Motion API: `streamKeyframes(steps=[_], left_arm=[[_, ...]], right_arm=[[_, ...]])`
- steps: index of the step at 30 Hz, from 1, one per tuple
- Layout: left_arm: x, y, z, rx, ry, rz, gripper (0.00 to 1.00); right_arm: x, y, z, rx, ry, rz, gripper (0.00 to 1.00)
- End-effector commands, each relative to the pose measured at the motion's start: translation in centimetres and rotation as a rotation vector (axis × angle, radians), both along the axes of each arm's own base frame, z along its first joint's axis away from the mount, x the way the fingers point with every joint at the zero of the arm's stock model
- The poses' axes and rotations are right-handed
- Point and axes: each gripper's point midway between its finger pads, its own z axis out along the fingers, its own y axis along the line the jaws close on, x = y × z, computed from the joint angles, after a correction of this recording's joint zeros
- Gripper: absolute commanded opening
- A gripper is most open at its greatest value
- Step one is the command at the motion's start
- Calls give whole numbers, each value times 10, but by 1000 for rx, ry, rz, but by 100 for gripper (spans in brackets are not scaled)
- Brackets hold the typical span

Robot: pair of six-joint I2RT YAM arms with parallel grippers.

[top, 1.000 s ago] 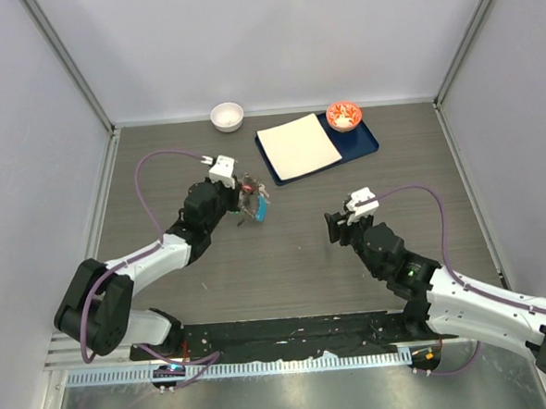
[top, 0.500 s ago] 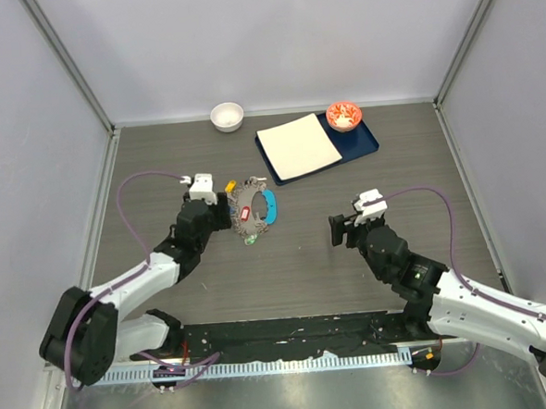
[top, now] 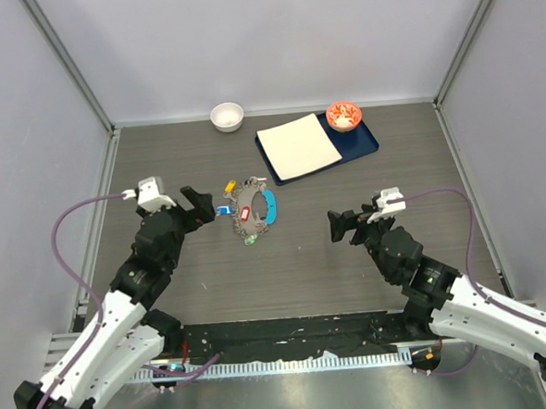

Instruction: Put the keys on the keyring

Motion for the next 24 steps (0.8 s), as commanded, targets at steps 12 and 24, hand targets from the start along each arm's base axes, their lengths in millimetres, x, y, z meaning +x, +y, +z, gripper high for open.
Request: streamKeyframes(steps=[12,24], left_arm=[[-79,75,75,70,-123,127,100],[-95,83,60,119,-179,99,100]], right_arm=[[-32,-132,91,210,-69,-486,97],[-49,-155,99,268,-79,-492,98]])
